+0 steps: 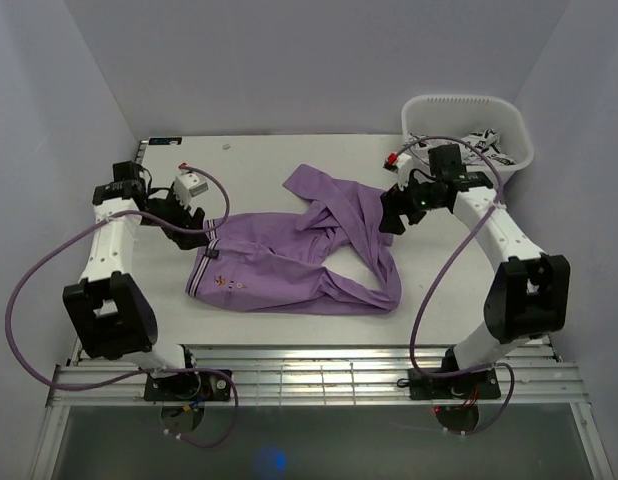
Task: Fold and stack the trousers
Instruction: Flatten the trousers out
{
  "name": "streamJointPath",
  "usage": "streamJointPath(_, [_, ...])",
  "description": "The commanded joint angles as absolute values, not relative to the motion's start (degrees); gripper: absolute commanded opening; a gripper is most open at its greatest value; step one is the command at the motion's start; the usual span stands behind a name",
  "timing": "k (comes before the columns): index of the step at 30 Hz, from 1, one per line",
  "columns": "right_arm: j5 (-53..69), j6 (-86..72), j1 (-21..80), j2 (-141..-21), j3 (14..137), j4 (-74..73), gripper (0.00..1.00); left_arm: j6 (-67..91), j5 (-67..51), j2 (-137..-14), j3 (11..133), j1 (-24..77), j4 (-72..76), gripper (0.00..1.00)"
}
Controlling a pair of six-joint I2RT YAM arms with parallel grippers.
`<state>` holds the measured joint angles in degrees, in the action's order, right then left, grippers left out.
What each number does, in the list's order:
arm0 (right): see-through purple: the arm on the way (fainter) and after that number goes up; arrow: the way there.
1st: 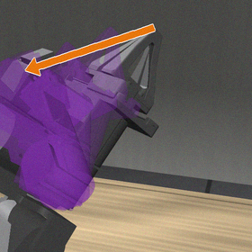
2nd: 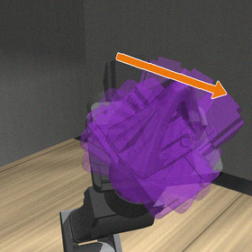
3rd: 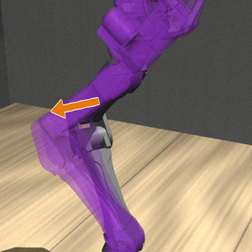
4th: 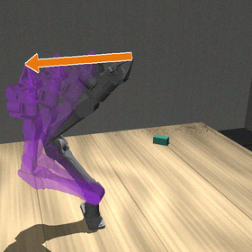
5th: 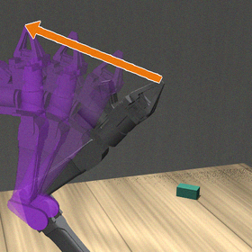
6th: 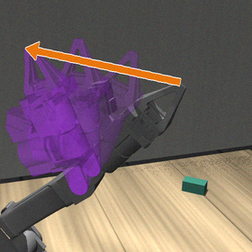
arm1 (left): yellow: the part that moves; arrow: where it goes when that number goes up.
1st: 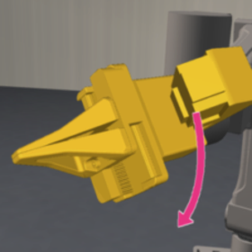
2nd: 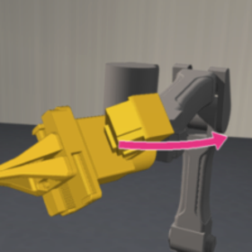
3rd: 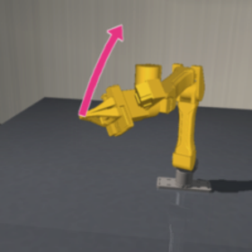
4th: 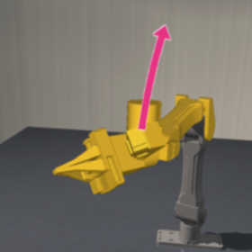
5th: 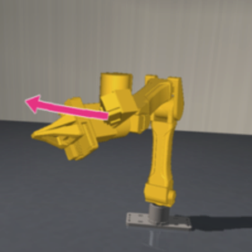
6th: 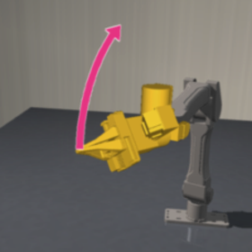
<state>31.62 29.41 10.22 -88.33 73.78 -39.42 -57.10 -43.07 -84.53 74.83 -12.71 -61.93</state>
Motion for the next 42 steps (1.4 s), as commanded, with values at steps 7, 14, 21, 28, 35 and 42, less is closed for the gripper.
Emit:
streamJointPath(7, [28.65, 20.75, 16.61, -111.52, 95.06, -39.02, 0.89, -59.67, -49.56, -102.64, 86.56, -8.09, -74.78, 0.88])
streamJointPath(14, [22.86, 18.29, 19.16, -117.94, 97.38, -36.12, 0.82, -63.45, -51.16, -104.94, 83.68, -7.30, -80.25, 0.68])
streamJointPath(21, [18.72, 18.37, 18.55, -113.75, 98.27, -36.30, 0.08, -61.36, -46.42, -103.28, 82.44, -6.59, -76.65, 0.04])
streamJointPath(28, [12.94, 23.81, 15.38, -98.98, 88.96, -40.16, 0.08, -60.38, -45.62, -97.05, 90.61, -7.65, -73.92, 0.00])
streamJointPath(35, [7.92, 30.66, 8.10, -81.76, 68.67, -49.03, 0.08, -71.18, -37.46, -74.38, 73.51, -7.73, -73.47, 0.00])
streamJointPath(42, [-0.60, 39.98, 7.56, -65.68, 51.26, -55.63, 0.08, -77.52, -23.83, -58.90, 49.77, -7.73, -73.57, 0.00])
